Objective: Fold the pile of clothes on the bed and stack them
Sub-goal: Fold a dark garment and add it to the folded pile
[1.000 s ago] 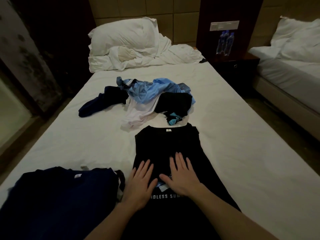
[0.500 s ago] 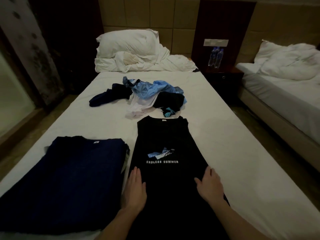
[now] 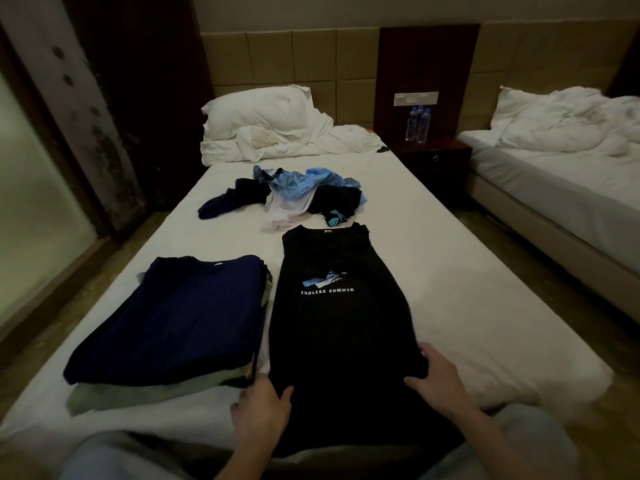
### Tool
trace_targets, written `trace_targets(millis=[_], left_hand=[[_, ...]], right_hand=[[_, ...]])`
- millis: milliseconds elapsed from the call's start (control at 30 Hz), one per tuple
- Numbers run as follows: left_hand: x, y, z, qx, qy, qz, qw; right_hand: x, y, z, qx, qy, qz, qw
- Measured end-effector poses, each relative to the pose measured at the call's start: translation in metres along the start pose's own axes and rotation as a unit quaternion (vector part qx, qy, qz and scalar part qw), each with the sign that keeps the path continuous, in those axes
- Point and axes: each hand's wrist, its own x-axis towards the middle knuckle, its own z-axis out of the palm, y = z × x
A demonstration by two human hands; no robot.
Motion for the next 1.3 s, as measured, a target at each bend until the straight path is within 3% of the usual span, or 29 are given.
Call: trace_targets(millis=[100,200,300,367,433,567,633,700,767,933,1033,1100,1167,1300], left_hand=[[-0.008,-0.003,-0.012,-0.041,0.022,0.06,0.997],[-0.018,0.011,-0.019,-0.072,-0.008,0.141,0.987],[-0.03,0.022,-0.02,-0.023,-0.04,0.21,0.977],[-0.031,0.017,-0.017,0.027,-0.025,0.267,0.963],[-0.024,0.003,-0.014,0.088,-0.032,0.33,0.939],[-0.011,-0.019,-0.014,0.214,-0.165,0.409,0.872],[-0.005,-0.023,-0.012,0.248,-0.146,0.422,0.86],[-0.001,-0.023,-0.006,0.241,-0.114,0.423,0.866],[-0.001,-0.021,0.003,0.206,-0.084,0.419,0.88],[-0.004,-0.016,0.013,0.139,-0.06,0.381,0.912],[0.0,-0.014,0.013,-0.004,-0.042,0.306,0.951],[0.003,-0.005,0.009,-0.127,-0.044,0.247,0.96],[0.008,0.013,0.002,-0.262,-0.029,0.186,0.947],[0.024,0.061,-0.021,-0.461,-0.045,0.075,0.883]], right_hand=[[-0.014,-0.003,0.011,-0.061,0.006,-0.06,0.996],[-0.022,-0.015,0.025,-0.041,0.013,-0.095,0.995],[-0.024,-0.02,0.041,-0.055,-0.063,-0.153,0.985],[-0.027,-0.011,0.044,-0.146,-0.129,-0.191,0.962],[-0.03,0.001,0.041,-0.246,-0.149,-0.241,0.927],[-0.035,0.021,0.034,-0.386,-0.173,-0.305,0.853],[-0.03,0.027,0.037,-0.426,-0.131,-0.332,0.831],[-0.025,0.027,0.043,-0.425,-0.096,-0.322,0.84],[-0.025,0.023,0.048,-0.368,-0.067,-0.323,0.869],[-0.025,0.014,0.046,-0.155,-0.061,-0.231,0.959],[-0.022,0.007,0.042,0.009,-0.043,-0.182,0.982],[-0.018,-0.005,0.036,0.07,-0.016,-0.151,0.986],[-0.007,-0.017,0.03,0.13,0.02,-0.125,0.983],[0.027,-0.056,0.011,0.216,0.1,-0.077,0.968]])
